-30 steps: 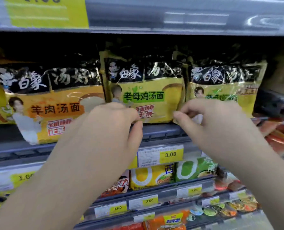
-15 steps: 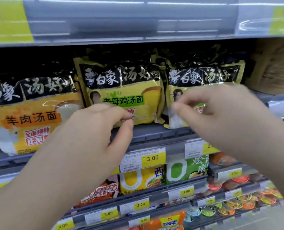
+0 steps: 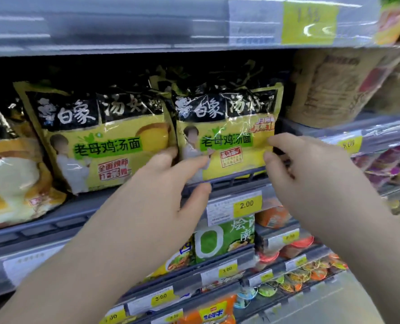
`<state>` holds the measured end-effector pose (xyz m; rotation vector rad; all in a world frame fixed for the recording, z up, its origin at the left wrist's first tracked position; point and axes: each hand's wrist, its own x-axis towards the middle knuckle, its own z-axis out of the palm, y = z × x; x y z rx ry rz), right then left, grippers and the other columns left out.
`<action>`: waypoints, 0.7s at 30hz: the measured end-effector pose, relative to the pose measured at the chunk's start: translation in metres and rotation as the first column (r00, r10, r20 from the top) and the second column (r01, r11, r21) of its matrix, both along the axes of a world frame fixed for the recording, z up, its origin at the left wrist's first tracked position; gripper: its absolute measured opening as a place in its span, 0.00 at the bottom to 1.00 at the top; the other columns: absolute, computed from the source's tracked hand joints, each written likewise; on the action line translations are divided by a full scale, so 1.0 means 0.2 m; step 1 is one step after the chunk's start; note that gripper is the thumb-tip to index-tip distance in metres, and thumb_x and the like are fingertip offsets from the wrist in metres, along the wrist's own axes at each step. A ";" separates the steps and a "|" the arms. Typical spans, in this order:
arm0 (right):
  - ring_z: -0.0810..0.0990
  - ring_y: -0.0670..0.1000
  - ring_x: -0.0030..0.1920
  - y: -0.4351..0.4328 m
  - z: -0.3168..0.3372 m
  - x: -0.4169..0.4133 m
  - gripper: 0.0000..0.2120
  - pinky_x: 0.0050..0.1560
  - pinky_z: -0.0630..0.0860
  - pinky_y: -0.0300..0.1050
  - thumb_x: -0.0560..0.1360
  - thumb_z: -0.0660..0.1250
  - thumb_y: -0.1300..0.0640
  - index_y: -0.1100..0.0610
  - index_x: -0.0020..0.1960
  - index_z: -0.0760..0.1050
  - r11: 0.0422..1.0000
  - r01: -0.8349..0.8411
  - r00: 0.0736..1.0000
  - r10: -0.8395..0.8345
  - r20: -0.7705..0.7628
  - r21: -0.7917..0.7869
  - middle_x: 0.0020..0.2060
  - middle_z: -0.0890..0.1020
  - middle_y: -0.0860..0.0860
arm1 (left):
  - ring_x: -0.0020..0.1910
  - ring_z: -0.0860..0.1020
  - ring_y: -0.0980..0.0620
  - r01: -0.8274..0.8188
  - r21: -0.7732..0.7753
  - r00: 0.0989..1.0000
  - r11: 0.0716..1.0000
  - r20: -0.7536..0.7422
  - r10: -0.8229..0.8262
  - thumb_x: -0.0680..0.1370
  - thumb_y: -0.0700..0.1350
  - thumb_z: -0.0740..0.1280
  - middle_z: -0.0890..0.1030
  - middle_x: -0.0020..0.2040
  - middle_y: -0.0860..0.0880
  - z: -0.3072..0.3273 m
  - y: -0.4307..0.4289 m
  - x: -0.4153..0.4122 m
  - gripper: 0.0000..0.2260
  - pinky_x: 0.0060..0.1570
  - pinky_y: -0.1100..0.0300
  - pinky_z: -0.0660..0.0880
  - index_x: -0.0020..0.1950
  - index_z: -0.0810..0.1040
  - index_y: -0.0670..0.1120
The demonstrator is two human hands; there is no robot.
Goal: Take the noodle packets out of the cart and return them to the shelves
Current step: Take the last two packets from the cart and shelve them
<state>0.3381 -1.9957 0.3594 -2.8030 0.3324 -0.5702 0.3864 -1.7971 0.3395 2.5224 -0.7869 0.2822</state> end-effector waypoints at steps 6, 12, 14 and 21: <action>0.79 0.57 0.50 -0.04 -0.03 0.06 0.17 0.50 0.76 0.53 0.85 0.54 0.48 0.54 0.65 0.75 0.989 -0.107 0.990 0.115 -0.084 0.098 0.49 0.81 0.52 | 0.54 0.68 0.71 0.010 -0.067 1.000 0.998 -0.018 -0.011 0.78 0.61 0.55 0.68 0.55 0.74 0.02 -0.04 0.04 0.22 0.49 0.83 0.62 0.70 0.76 0.64; 0.76 0.48 0.41 -0.08 -0.09 0.11 0.15 0.39 0.69 0.46 0.86 0.54 0.50 0.56 0.61 0.76 0.964 -0.177 0.982 0.185 -0.025 0.198 0.43 0.79 0.47 | 0.51 0.73 0.64 -0.024 -0.104 1.000 0.994 0.015 0.025 0.79 0.56 0.61 0.64 0.45 0.84 0.00 -0.04 0.08 0.16 0.48 0.86 0.61 0.61 0.84 0.60; 0.75 0.49 0.53 -0.09 -0.10 0.11 0.17 0.51 0.69 0.45 0.86 0.54 0.48 0.56 0.63 0.76 0.958 -0.193 0.979 0.203 -0.023 0.213 0.56 0.81 0.49 | 0.55 0.70 0.54 -0.012 -0.091 1.000 0.996 0.015 0.014 0.79 0.57 0.60 0.68 0.46 0.81 0.00 -0.05 0.07 0.16 0.49 0.84 0.62 0.59 0.84 0.59; 0.79 0.50 0.53 -0.07 -0.07 0.04 0.21 0.52 0.79 0.55 0.80 0.51 0.39 0.46 0.50 0.81 0.981 -0.128 0.992 0.125 0.031 0.148 0.51 0.79 0.44 | 0.35 0.70 0.70 -0.034 0.004 0.999 0.999 0.021 0.033 0.77 0.64 0.56 0.79 0.56 0.63 0.01 -0.06 0.01 0.23 0.39 0.80 0.60 0.59 0.85 0.57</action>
